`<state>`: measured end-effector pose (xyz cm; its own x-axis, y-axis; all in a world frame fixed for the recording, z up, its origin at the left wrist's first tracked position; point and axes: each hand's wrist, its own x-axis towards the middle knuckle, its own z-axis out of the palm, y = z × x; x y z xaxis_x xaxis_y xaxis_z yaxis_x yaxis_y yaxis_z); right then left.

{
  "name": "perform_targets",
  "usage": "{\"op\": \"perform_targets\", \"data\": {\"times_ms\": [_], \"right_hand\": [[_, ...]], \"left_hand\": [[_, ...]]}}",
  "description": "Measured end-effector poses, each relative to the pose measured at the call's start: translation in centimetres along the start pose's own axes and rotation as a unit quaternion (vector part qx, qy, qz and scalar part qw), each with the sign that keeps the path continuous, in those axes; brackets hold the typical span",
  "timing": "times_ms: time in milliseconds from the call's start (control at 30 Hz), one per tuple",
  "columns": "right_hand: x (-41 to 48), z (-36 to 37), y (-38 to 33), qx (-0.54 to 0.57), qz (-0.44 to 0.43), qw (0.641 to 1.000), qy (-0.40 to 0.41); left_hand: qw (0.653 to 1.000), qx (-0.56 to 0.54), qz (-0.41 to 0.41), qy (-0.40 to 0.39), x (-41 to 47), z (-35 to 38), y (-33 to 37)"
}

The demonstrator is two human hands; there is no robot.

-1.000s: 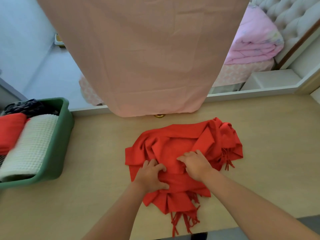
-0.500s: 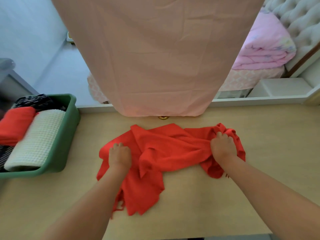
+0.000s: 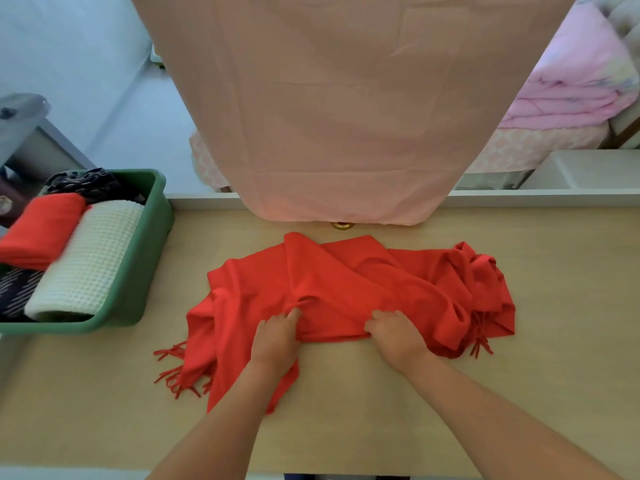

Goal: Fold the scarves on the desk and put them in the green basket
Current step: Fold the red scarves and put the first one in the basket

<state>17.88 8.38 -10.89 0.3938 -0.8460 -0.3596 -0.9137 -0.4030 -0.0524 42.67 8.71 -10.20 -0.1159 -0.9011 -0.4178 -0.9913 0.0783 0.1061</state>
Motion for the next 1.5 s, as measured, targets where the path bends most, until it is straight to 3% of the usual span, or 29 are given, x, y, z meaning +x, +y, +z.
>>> {"op": "perform_targets", "data": {"times_ms": [133, 200, 367, 433, 500, 633, 767, 900, 1000, 1200, 1300, 1433, 1500], "right_hand": [[0.8, -0.6, -0.3, 0.133, 0.024, 0.99, 0.037], [1.1, -1.4, -1.5, 0.207, 0.043, 0.976, 0.054], [1.2, -4.1, -5.2, 0.346, 0.01, 0.923, -0.171], [1.1, -5.1, -5.6, 0.397, 0.024, 0.897, -0.19], [1.0, -6.2, -4.8, 0.427, 0.061, 0.892, -0.132], [-0.5, -7.6, 0.1, 0.383, 0.147, 0.91, 0.06], [-4.2, -7.4, 6.7, 0.35, 0.226, 0.9, 0.131], [-7.6, -5.1, 12.5, 0.302, 0.279, 0.905, 0.114], [-9.1, -2.6, 15.6, 0.278, 0.233, 0.928, 0.086], [-9.2, 2.0, 18.9, 0.173, 0.139, 0.975, -0.014], [-9.0, 2.5, 20.2, 0.118, 0.122, 0.985, -0.001], [-9.5, 2.0, 21.7, 0.191, 0.138, 0.972, 0.0], [-9.9, 1.3, 22.3, 0.209, 0.162, 0.964, 0.04]], "left_hand": [[0.998, -0.013, 0.037, 0.047, -0.2, -1.7, -1.8], [0.999, 0.027, 0.022, 0.032, 0.0, -3.0, -2.5], [0.984, 0.138, -0.039, -0.104, 0.8, -5.8, -3.1], [0.981, 0.142, -0.032, -0.127, 1.3, -6.7, -2.5], [0.989, 0.12, -0.008, -0.09, 2.1, -7.6, -1.2], [0.993, -0.053, 0.095, -0.053, 3.9, -8.2, 3.4], [0.969, -0.153, 0.187, -0.059, 5.0, -7.4, 9.8], [0.947, -0.192, 0.25, -0.063, 5.1, -5.7, 16.9], [0.939, -0.21, 0.265, -0.057, 5.2, -3.6, 21.6], [0.976, -0.016, 0.216, -0.011, 5.0, 0.8, 26.6], [0.98, -0.087, 0.177, -0.012, 5.7, 1.3, 26.1], [0.969, -0.178, 0.171, -0.01, 6.4, -0.1, 24.6], [0.96, -0.226, 0.166, 0.018, 6.4, -1.2, 23.9]]}}
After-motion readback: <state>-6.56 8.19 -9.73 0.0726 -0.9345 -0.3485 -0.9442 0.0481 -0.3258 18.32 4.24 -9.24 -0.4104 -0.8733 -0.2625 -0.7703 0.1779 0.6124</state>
